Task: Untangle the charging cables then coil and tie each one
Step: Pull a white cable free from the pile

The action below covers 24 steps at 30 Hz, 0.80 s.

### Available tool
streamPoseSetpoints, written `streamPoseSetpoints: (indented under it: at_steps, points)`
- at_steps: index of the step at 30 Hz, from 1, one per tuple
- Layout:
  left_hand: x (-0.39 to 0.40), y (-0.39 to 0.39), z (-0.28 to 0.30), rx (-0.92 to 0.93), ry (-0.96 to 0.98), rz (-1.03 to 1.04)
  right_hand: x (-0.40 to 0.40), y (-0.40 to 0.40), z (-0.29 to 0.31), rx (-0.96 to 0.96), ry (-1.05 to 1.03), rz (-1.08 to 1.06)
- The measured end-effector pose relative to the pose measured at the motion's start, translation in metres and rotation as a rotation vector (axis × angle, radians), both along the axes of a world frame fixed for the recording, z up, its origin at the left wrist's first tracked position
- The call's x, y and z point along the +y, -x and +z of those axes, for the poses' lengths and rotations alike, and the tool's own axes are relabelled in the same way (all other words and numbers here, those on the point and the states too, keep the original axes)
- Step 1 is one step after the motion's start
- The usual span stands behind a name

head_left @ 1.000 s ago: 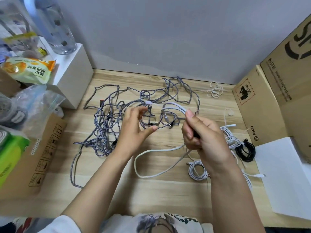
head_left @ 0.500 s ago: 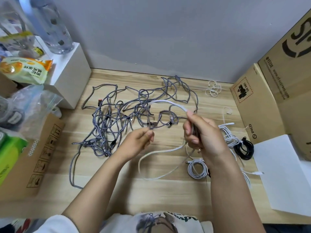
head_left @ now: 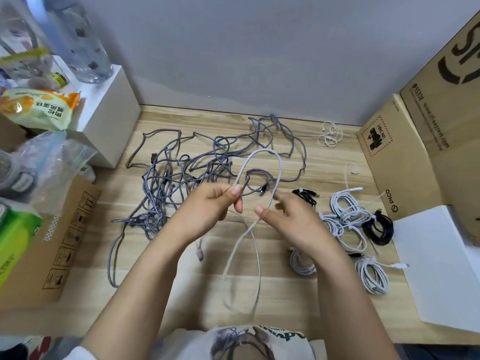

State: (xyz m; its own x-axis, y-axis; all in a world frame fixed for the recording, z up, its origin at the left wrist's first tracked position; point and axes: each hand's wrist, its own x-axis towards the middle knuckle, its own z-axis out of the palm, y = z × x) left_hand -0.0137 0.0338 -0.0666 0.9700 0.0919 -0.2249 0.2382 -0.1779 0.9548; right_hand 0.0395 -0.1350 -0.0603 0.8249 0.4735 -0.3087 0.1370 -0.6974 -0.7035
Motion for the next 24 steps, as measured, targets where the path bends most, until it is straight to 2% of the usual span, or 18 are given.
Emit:
streamPoseSetpoints:
  at_steps: [3, 5, 7, 9, 11, 16, 19, 22, 24]
  points:
    - [0.003, 0.002, 0.005, 0.101, -0.193, -0.088, -0.005, -0.003, 0.002, -0.062, -0.112, -0.157]
    - [0.003, 0.003, 0.01, 0.158, -0.289, -0.154, -0.002, -0.001, 0.009, -0.231, -0.195, -0.061]
    - [0.001, 0.002, 0.015, 0.188, -0.286, -0.215, 0.002, -0.001, 0.009, -0.377, -0.18, 0.1]
    - [0.0, 0.002, 0.02, 0.194, -0.186, -0.249, 0.007, 0.0, 0.005, -0.381, -0.201, 0.169]
    - [0.002, 0.001, 0.024, 0.173, -0.052, -0.271, 0.011, 0.004, 0.003, -0.303, -0.31, 0.177]
    - [0.002, 0.001, 0.028, 0.126, 0.17, -0.286, 0.014, 0.005, 0.01, -0.187, -0.534, 0.109]
    - [-0.002, 0.001, 0.029, 0.112, 0.297, -0.255, 0.016, 0.006, 0.014, -0.053, -0.729, -0.015]
    - [-0.006, 0.002, 0.027, 0.153, 0.554, -0.233, 0.016, 0.007, 0.019, -0.008, -0.851, -0.142]
    - [-0.009, 0.004, 0.027, 0.112, 0.82, -0.287, 0.018, 0.007, 0.021, -0.011, -0.867, -0.165]
